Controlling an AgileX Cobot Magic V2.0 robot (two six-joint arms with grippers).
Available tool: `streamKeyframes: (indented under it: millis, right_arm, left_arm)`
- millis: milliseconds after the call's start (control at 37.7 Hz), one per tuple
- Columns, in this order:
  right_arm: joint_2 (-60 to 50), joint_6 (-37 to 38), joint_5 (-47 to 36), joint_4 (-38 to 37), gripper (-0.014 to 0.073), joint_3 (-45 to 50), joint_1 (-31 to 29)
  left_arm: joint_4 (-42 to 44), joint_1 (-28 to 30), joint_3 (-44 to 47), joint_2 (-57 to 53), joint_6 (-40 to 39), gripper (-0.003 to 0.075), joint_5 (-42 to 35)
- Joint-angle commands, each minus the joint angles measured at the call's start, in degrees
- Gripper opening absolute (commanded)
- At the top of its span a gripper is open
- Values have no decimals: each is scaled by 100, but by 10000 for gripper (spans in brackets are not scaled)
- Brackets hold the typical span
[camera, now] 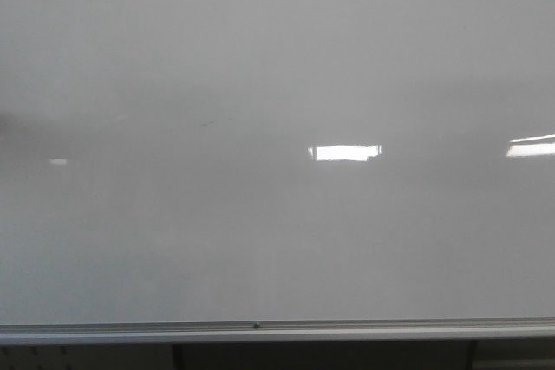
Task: Write number 0 on whiteboard
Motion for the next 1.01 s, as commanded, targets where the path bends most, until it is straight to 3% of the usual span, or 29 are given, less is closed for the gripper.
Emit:
streamKeyframes:
  millis: [0,398,504,690,902,981]
  right_arm:
    - [98,-10,-454,58,559,-222,7]
    - [98,-10,-454,58,559,-222,7]
    - [98,-10,-454,58,559,-222,7]
    - [121,-10,-236,112,559,-232,7]
    - [660,-10,388,145,559,-648,7]
    - [978,-10,707,208,559,-878,7]
  left_arm:
    - [-73,-32,-172,-158,-34,459,-468]
    - [-73,-71,-172,-158,-34,-19,-456]
    - [-73,-144,-172,-268,-34,-19,-130]
    - [-73,-768,-199,-799,-34,-19,1151]
    - [-63,-1948,-616,-1304,50,-17,2833]
    - [-249,-2409,-807,-1362,587,-17,3562]
